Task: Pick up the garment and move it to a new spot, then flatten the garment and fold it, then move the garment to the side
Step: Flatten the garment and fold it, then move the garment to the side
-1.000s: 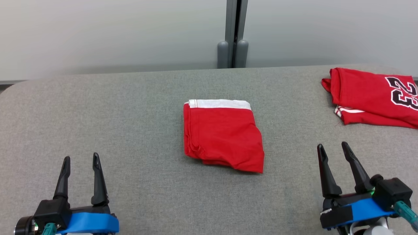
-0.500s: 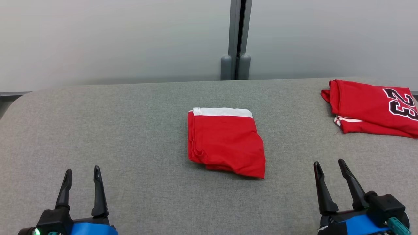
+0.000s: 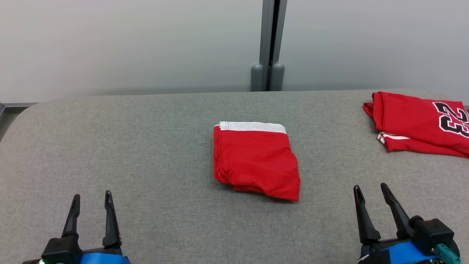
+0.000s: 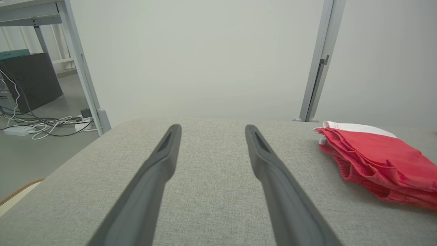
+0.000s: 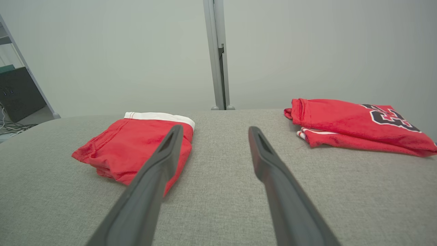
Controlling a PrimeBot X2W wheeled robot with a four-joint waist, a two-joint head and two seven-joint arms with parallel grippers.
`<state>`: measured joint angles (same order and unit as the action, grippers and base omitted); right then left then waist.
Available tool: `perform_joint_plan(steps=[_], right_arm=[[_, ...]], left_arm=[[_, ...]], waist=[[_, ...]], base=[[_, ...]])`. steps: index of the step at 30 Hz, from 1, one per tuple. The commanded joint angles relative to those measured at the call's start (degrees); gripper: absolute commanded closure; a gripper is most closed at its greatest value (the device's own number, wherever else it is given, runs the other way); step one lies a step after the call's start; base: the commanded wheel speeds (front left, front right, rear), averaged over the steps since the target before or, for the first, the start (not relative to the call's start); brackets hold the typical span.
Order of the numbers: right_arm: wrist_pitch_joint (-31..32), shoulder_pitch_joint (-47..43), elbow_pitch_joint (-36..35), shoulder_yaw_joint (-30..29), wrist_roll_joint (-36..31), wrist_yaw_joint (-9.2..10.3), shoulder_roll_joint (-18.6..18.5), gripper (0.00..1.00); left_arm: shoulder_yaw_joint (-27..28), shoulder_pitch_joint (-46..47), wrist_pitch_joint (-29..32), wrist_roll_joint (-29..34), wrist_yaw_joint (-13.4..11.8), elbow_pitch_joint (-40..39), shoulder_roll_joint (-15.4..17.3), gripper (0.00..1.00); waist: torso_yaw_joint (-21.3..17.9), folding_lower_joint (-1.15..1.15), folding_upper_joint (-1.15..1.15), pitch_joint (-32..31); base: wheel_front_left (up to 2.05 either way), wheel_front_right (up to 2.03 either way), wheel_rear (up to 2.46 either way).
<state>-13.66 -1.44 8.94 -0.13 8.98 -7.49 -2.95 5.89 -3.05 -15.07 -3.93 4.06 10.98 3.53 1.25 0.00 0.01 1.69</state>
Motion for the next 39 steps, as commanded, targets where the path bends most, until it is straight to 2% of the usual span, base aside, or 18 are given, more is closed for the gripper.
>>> perform_joint_plan(steps=[1,15,23,30,39], right_arm=[[0.2,-0.8,0.2,0.0,0.0,-0.01,0.1,0.0],[0.8,1.8,0.4,1.3,-1.3,-0.02,0.1,0.0],[3.5,14.6,4.0,6.6,-2.7,-0.01,-2.0,0.0],[7.9,27.2,16.3,8.7,-3.0,-0.01,-3.3,0.0],[8.5,37.2,35.0,8.8,-2.5,-0.01,-3.7,0.0]], left_arm=[[0.1,-0.3,-0.1,0.2,-0.3,-0.1,0.3,0.0],[-0.1,-0.3,-0.1,-0.3,-0.7,-0.5,0.3,0.0],[-0.5,1.8,-0.1,-0.5,-0.3,-0.8,0.4,0.0],[-1.3,4.2,-0.1,-0.7,-0.1,-0.8,0.2,0.0],[-2.1,6.4,-0.1,-1.7,-0.7,-1.0,-0.3,0.0]], waist=[[0.0,0.0,-0.01,-0.1],[-0.2,0.0,-0.01,0.2],[0.8,0.0,-0.01,2.1],[4.0,0.0,-0.01,4.9],[7.7,0.0,-0.01,9.5]], base=[[0.0,0.0,0.0],[0.0,0.0,0.0],[0.0,0.0,0.0],[0.0,0.0,0.0],[0.0,0.0,0.0]])
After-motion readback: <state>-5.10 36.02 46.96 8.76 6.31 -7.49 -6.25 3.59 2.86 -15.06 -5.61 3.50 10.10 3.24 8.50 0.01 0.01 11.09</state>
